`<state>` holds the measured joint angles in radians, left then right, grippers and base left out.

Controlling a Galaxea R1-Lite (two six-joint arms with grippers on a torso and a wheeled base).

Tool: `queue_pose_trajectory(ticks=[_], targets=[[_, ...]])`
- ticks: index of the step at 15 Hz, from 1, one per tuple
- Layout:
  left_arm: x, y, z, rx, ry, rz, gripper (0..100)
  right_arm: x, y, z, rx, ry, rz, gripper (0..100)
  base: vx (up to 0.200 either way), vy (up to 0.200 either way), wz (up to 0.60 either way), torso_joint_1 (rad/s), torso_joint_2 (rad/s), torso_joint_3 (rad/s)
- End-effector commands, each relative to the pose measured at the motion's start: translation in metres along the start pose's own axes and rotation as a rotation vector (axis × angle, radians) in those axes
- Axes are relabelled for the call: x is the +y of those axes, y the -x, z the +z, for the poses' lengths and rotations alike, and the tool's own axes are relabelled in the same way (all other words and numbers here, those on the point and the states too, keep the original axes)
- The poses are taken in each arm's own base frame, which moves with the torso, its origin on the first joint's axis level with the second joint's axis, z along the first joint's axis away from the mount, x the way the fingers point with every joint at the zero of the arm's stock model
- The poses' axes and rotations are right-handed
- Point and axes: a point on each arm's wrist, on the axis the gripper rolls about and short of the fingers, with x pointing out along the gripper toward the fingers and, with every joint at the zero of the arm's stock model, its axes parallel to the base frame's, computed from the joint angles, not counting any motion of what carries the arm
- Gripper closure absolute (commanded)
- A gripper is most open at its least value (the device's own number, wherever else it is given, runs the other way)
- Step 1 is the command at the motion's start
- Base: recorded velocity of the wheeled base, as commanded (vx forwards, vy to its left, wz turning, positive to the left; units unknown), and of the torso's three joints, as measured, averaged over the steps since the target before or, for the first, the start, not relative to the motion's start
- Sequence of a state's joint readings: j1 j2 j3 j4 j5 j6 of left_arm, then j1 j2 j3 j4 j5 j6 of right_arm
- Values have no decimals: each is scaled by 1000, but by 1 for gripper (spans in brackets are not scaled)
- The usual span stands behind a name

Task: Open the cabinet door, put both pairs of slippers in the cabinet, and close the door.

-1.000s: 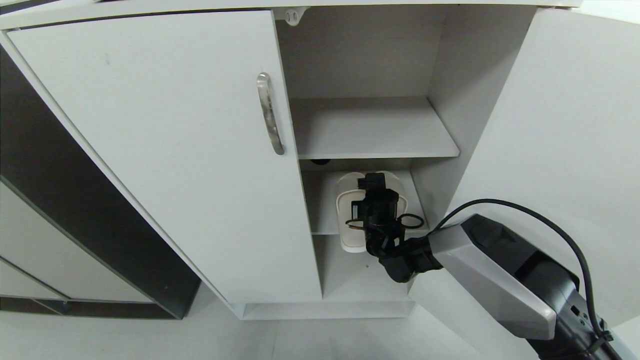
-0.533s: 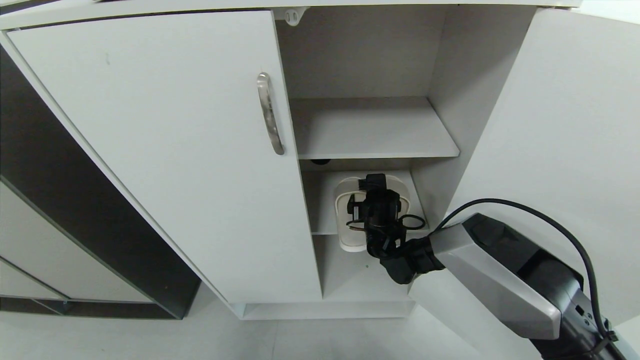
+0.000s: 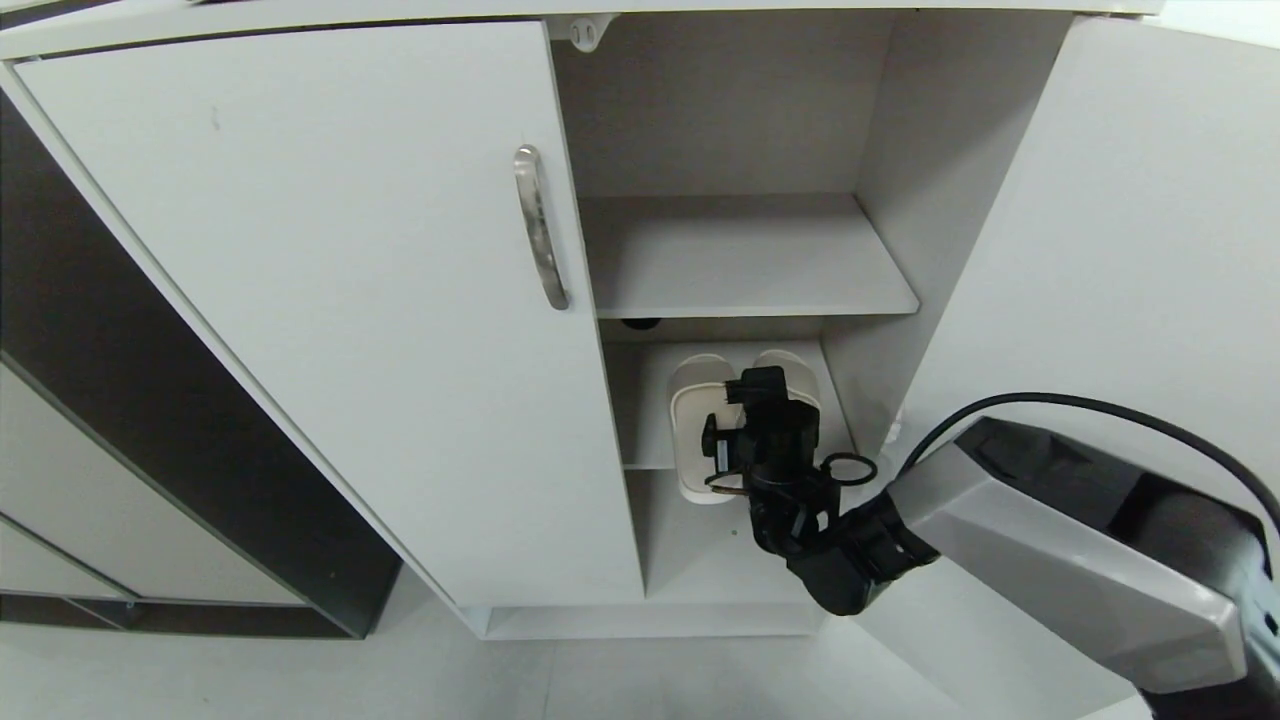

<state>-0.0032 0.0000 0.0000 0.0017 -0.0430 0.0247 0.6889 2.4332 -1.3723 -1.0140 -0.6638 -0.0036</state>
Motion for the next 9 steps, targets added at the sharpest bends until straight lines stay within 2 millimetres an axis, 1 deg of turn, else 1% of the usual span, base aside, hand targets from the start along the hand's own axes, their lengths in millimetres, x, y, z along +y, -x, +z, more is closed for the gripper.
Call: queue_pose_trajectory(ticks=[1, 2, 3, 5, 9], targets=[[0, 0, 0, 1, 0, 0, 100, -7, 49, 26, -21, -15, 47, 0, 0, 0, 0, 0, 0, 0], [0, 0, 0, 1, 0, 0, 100, -11, 63, 26, -19, -14, 64, 0, 0, 0, 0, 0, 0, 0], [0, 0, 0, 1, 0, -1, 100, -15, 72, 24, -20, -18, 71, 0, 0, 0, 0, 0, 0, 0], [0, 0, 0, 1, 2, -3, 100, -20, 78, 20, -33, -27, 71, 0, -200, 0, 0, 5, 7, 5], [0, 0, 0, 1, 5, -4, 100, -15, 82, 19, -34, -27, 87, 0, -200, 0, 0, 2, 0, 2]])
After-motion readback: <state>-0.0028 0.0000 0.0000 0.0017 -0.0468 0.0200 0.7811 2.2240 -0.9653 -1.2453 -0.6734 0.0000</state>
